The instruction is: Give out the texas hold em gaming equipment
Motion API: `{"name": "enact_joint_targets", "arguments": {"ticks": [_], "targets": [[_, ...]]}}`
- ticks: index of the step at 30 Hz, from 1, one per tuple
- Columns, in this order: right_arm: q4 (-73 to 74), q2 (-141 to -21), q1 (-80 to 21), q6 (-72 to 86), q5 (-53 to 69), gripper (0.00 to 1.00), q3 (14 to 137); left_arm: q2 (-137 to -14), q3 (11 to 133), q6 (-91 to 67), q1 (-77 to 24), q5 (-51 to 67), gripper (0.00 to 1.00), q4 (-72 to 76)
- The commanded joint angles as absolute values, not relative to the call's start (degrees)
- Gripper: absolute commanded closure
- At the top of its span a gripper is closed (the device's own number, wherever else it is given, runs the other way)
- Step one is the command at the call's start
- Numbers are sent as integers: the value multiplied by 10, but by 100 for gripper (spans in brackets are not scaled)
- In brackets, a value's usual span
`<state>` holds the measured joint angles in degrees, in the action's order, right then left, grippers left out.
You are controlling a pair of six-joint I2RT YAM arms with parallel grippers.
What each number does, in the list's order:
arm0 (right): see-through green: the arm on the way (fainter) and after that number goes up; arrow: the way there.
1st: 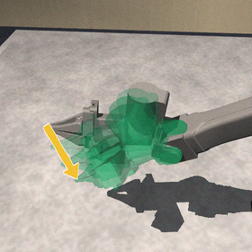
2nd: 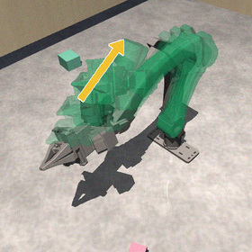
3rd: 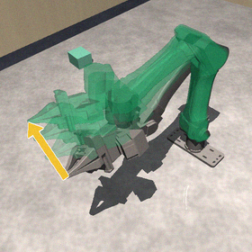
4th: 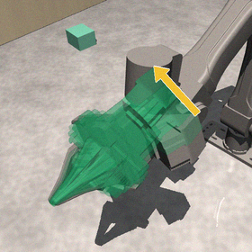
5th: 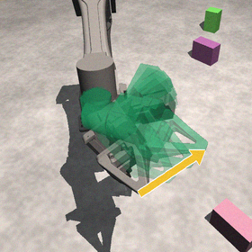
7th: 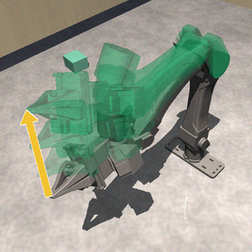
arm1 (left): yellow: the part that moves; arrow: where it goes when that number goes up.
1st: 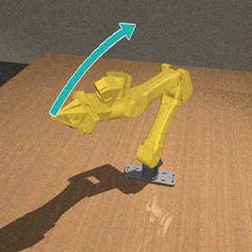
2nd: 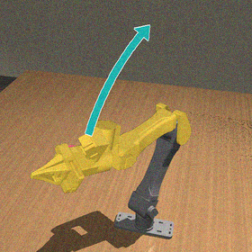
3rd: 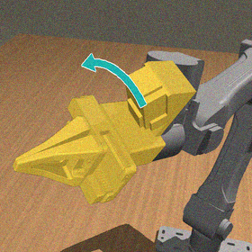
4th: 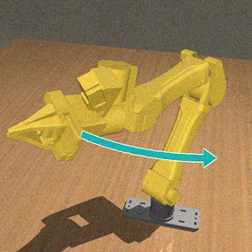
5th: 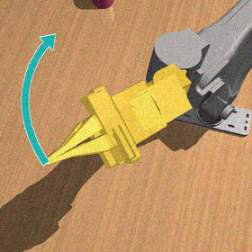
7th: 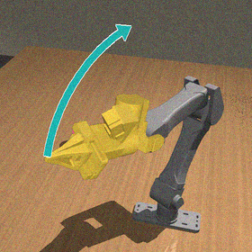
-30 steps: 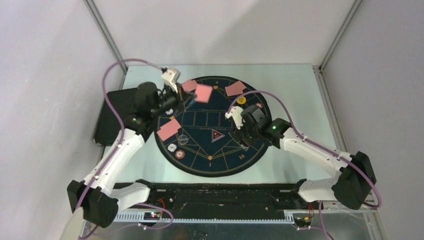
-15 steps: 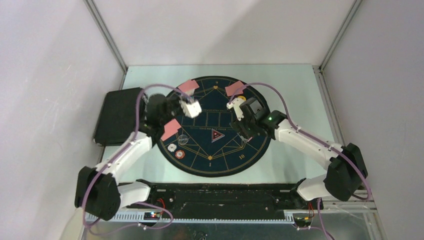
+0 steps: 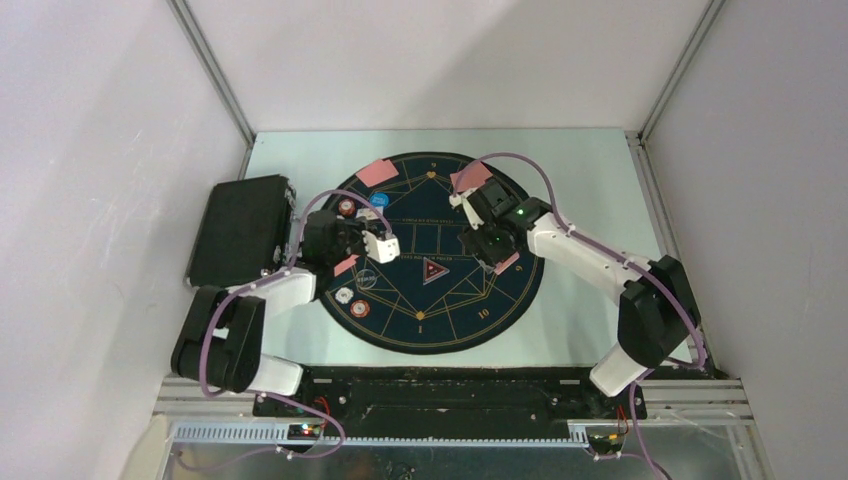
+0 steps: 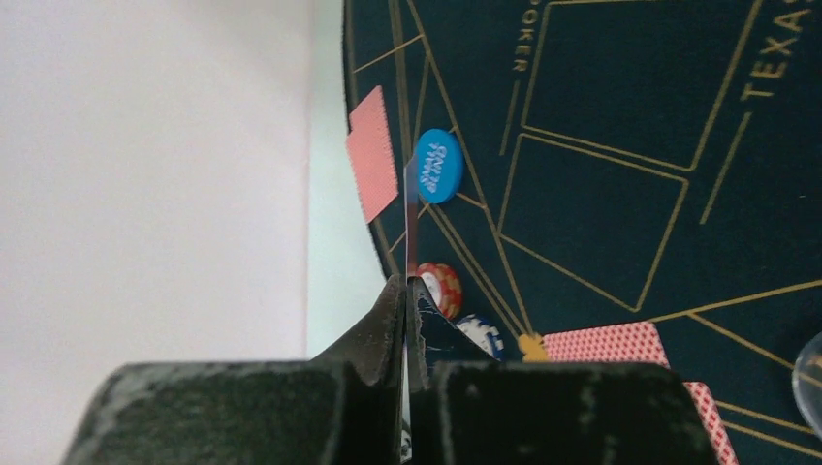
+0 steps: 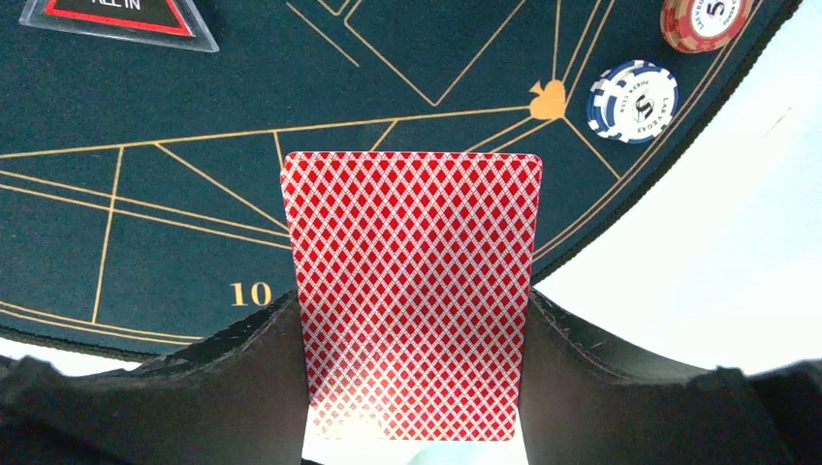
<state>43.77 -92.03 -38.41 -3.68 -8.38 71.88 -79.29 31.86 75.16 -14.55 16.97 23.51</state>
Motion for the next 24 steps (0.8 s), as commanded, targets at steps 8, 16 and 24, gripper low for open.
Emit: {"name": "enact_joint_targets", "arguments": {"ticks": [8, 16, 24], "targets": [[448, -948, -380, -37, -98, 100, 772, -818, 305, 846, -142, 210, 100, 158], [452, -967, -380, -34, -89, 100, 796, -858, 334, 850, -143, 197, 100, 107], [465, -988, -387, -35, -92, 100, 819, -868, 366, 859, -145, 210, 100, 41]]}}
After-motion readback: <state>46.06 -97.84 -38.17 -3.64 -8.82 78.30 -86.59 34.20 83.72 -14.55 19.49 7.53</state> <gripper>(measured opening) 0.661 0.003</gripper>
